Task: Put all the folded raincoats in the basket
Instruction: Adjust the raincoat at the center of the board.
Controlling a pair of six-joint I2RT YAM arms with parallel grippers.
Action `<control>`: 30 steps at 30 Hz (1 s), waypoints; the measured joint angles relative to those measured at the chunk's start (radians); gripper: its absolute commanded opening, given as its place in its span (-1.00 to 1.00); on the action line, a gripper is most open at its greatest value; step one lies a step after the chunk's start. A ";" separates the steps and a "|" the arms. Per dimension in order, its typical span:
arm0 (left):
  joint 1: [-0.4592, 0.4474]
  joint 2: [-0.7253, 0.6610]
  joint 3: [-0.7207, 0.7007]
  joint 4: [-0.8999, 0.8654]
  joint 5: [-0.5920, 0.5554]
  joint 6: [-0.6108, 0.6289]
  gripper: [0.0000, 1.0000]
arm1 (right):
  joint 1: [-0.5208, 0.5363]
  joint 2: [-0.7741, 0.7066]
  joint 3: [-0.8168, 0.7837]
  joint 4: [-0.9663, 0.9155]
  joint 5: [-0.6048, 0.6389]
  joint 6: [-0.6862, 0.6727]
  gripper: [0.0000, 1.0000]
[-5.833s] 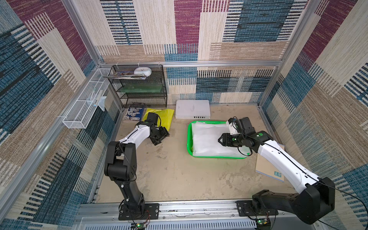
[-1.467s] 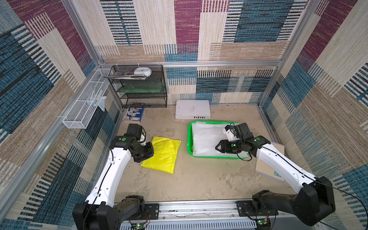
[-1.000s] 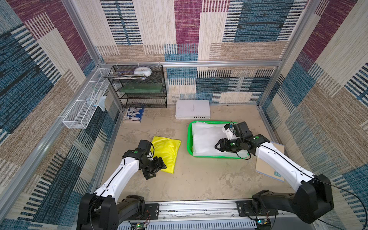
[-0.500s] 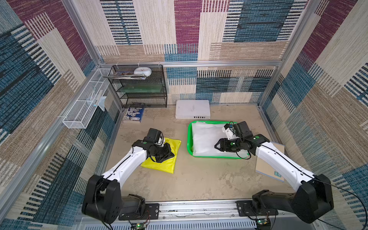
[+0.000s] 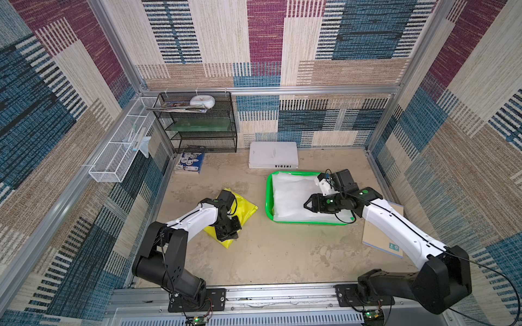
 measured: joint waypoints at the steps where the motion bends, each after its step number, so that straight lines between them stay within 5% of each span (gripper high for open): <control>1: 0.022 -0.006 0.000 -0.027 -0.040 0.000 -0.89 | 0.000 -0.006 0.000 -0.005 -0.001 0.000 0.18; 8: 0.107 -0.136 0.129 -0.142 -0.198 -0.001 -0.77 | 0.023 -0.048 -0.003 -0.008 -0.011 0.019 0.19; 11: 0.106 -0.189 0.154 -0.085 -0.113 0.012 -0.71 | 0.050 -0.049 -0.004 -0.003 -0.017 0.037 0.19; 17: -0.013 0.024 0.305 -0.013 0.034 0.083 -0.52 | 0.096 -0.041 0.013 0.010 -0.017 0.071 0.19; 23: -0.087 0.205 0.337 -0.008 -0.014 0.114 -0.48 | 0.104 -0.039 0.021 0.010 -0.006 0.078 0.19; 30: -0.098 0.233 0.242 0.029 -0.071 0.096 -0.52 | 0.104 -0.055 0.003 0.005 0.010 0.076 0.20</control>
